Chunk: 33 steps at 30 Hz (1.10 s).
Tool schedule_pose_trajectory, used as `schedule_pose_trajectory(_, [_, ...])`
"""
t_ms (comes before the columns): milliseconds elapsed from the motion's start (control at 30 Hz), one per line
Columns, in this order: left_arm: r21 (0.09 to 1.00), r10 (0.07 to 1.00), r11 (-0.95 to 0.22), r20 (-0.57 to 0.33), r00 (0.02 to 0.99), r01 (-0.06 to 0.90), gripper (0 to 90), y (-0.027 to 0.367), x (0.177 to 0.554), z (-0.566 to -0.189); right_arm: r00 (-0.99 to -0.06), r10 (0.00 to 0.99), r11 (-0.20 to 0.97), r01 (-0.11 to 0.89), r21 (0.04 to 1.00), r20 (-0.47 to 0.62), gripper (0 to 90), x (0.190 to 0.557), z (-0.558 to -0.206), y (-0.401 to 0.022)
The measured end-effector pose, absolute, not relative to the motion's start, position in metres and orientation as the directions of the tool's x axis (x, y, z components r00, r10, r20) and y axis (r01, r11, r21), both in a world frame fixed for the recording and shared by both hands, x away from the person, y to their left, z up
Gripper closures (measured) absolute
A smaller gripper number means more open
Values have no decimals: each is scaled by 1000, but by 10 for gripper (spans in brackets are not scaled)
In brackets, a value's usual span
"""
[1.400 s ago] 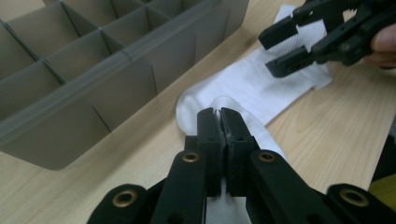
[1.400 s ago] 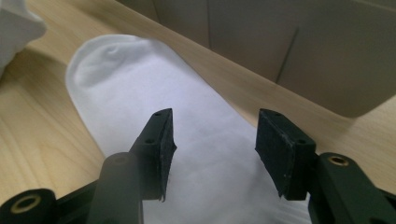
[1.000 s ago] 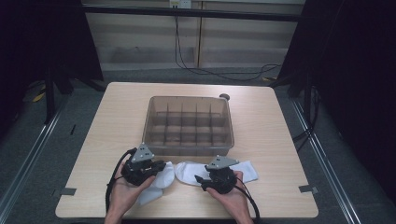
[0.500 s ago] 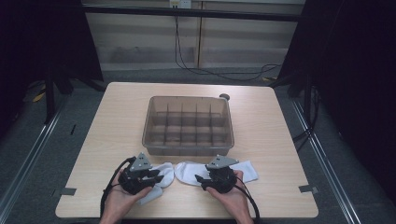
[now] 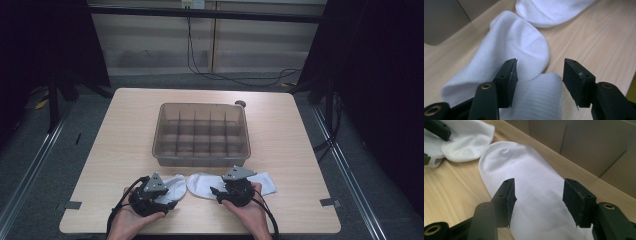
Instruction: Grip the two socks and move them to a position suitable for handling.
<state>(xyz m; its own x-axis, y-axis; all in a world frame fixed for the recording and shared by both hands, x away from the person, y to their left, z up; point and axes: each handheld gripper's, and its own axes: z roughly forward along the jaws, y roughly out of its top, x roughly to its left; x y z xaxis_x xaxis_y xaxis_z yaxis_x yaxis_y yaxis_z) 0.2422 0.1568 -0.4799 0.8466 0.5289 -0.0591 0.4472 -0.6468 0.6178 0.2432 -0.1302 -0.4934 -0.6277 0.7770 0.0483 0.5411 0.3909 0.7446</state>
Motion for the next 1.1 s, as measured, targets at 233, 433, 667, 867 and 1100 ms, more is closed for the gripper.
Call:
schedule_pose_trajectory(233, [603,515,-671,-40,856,432,522,151,242,-485,-621,782,388,544,744,46,428,244,-493,-131])
schedule_pose_trajectory(433, [603,529,-666,-35,848,440,745,151,246,-484,-622,782,388,544,744,47,427,243,-493,-131])
schedule_pose_trajectory(667, [616,560,-617,-92,823,489,818,154,249,-483,-627,777,391,543,743,49,427,243,-494,-130])
schedule_pose_trajectory(867, [669,574,-554,-125,810,496,822,161,248,-467,-630,775,404,553,729,49,428,245,-496,-129])
schedule_pose_trajectory(1100, [717,583,-494,-147,799,492,822,163,251,-444,-649,759,428,559,710,54,432,246,-501,-121])
